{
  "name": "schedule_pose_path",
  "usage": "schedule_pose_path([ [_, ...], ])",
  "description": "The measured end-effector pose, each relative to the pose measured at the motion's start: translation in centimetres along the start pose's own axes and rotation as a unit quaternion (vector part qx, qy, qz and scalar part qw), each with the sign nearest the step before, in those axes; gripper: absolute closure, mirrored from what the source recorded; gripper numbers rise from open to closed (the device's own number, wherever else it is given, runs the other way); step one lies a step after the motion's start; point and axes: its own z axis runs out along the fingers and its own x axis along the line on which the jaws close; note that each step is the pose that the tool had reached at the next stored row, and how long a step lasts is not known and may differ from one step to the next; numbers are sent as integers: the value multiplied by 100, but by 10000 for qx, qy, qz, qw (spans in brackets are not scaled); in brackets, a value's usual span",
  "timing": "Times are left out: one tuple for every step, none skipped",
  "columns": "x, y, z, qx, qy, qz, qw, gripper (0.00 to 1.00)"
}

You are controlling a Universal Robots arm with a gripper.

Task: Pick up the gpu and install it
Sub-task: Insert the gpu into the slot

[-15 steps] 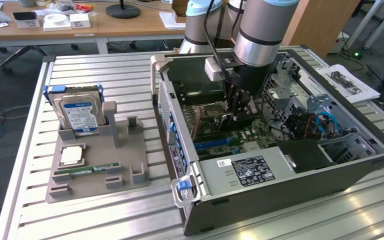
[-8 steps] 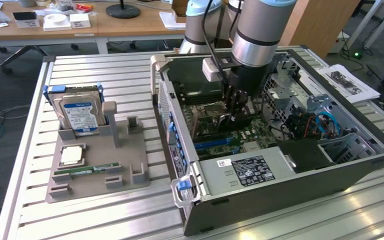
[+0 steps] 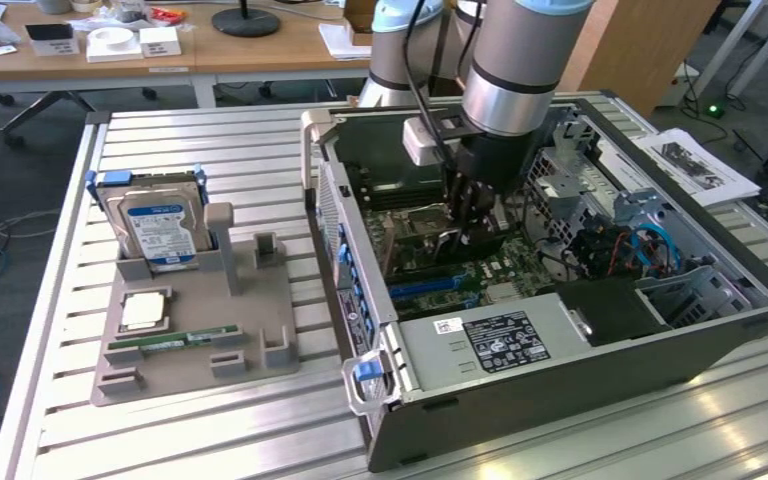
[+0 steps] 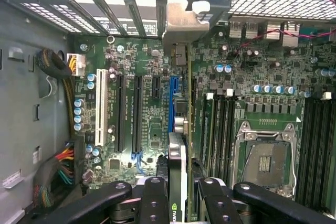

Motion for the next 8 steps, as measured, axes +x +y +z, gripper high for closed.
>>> schedule_pose_path([
  [0, 8, 3, 0, 1, -1, 10000, 73],
  [1, 16, 6, 0, 1, -1, 10000, 73],
  [1, 23, 10, -1, 1, -1, 10000, 73],
  [1, 28, 13, 0, 0, 0, 10000, 73],
  [1, 33, 15, 0, 1, 0, 10000, 73],
  [1, 37, 18, 0, 1, -1, 10000, 73],
  [1, 42, 21, 0, 1, -1, 10000, 73],
  [2, 50, 26, 0, 0, -1, 10000, 73],
])
